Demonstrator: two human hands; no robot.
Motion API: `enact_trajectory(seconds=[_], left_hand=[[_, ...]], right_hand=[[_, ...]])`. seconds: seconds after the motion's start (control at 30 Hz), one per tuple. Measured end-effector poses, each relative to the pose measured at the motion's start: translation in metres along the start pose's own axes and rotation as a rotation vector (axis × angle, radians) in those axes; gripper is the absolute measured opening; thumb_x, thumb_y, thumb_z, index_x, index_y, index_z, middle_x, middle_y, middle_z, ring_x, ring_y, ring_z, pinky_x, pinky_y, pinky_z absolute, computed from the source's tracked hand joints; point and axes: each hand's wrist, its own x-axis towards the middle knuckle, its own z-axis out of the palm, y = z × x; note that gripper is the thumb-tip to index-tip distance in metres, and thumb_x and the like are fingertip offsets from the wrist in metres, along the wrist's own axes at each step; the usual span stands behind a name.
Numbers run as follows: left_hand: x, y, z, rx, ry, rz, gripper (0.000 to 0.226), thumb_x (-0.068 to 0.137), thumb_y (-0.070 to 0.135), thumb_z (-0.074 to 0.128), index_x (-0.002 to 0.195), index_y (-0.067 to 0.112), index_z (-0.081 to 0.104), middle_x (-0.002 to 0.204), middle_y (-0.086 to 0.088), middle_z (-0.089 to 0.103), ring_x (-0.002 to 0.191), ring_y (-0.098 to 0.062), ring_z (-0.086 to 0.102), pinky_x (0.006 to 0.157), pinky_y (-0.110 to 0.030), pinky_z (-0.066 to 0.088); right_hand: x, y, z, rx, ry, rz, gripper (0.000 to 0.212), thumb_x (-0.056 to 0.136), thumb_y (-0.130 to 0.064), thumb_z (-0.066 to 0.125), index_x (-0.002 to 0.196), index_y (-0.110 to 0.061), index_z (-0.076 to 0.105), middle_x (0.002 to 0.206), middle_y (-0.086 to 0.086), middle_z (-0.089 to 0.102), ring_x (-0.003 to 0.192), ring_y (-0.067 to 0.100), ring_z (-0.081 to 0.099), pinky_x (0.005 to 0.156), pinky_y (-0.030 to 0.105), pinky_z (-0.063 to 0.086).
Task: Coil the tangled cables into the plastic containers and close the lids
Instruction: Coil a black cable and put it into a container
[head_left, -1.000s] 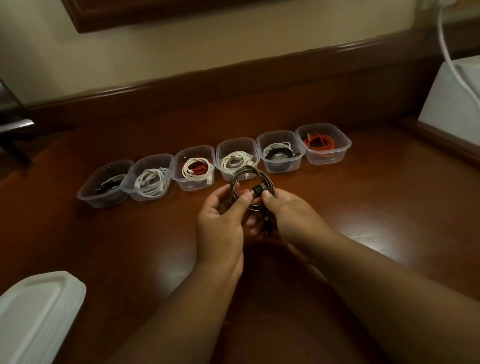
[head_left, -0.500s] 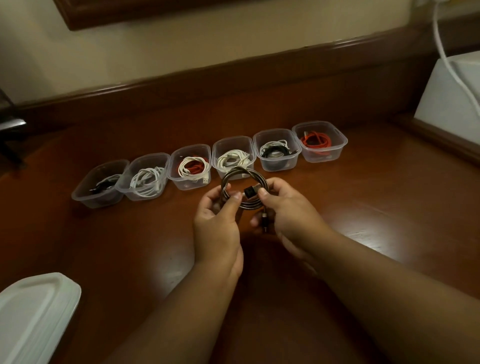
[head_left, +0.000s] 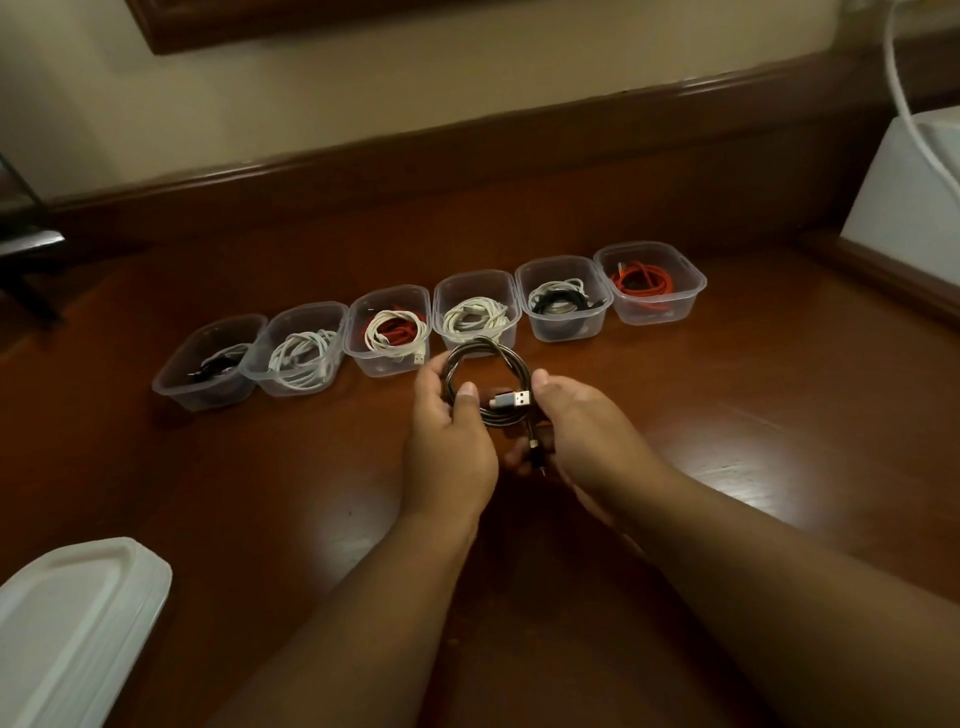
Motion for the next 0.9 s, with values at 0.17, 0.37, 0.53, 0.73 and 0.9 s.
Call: enact_trajectory(seconds=[0.17, 0.37, 0.53, 0.73, 0.9], left_hand=[[-0.003, -0.003, -0.004, 0.272, -0.133, 0.123, 0.039, 0.106, 0.023, 0.038, 0.14, 0.042, 0.037, 0.11, 0.021, 0.061, 0.097, 0.013, 0.057, 0.075, -0.009, 0.044], [-0.002, -0.004, -0.004, 0.297, -0.16, 0.108, 0.04, 0.103, 0.023, 0.046, 0.14, 0.037, 0.041, 0.115, 0.015, 0.061, 0.107, 0.003, 0.057, 0.072, -0.006, 0.039], [0.004, 0.003, -0.016, 0.313, -0.102, 0.255, 0.019, 0.096, 0.027, 0.062, 0.111, 0.037, 0.063, 0.093, 0.01, 0.068, 0.084, -0.001, 0.065, 0.077, -0.023, 0.055], [0.002, 0.001, -0.01, 0.115, 0.012, 0.006, 0.013, 0.098, 0.021, 0.059, 0.087, 0.024, 0.065, 0.07, 0.004, 0.065, 0.065, -0.01, 0.062, 0.054, -0.026, 0.052], [-0.011, 0.003, -0.003, 0.022, 0.027, -0.105, 0.011, 0.1, 0.02, 0.055, 0.093, 0.017, 0.062, 0.081, -0.003, 0.063, 0.07, -0.014, 0.063, 0.055, -0.022, 0.051]], right_hand=[[0.002, 0.002, -0.002, -0.28, 0.039, -0.058, 0.017, 0.101, -0.038, 0.049, 0.106, -0.025, 0.059, 0.091, -0.001, 0.071, 0.073, 0.016, 0.068, 0.072, 0.039, 0.058], [0.007, 0.001, -0.005, -0.198, 0.08, -0.047, 0.004, 0.101, -0.027, 0.052, 0.103, -0.029, 0.055, 0.092, -0.002, 0.067, 0.073, 0.009, 0.062, 0.062, 0.027, 0.049], [0.001, -0.009, -0.018, -0.234, -0.108, 0.035, 0.016, 0.097, -0.019, 0.06, 0.112, -0.018, 0.055, 0.09, 0.001, 0.068, 0.067, 0.008, 0.059, 0.06, 0.022, 0.047], [0.001, -0.004, -0.023, -0.279, 0.081, -0.173, 0.008, 0.097, -0.02, 0.06, 0.103, -0.022, 0.054, 0.085, 0.0, 0.07, 0.063, 0.007, 0.061, 0.062, 0.025, 0.048], [-0.002, 0.004, -0.017, -0.424, 0.136, -0.277, 0.009, 0.102, -0.025, 0.05, 0.096, -0.032, 0.049, 0.091, 0.0, 0.065, 0.084, 0.019, 0.064, 0.077, 0.041, 0.058]])
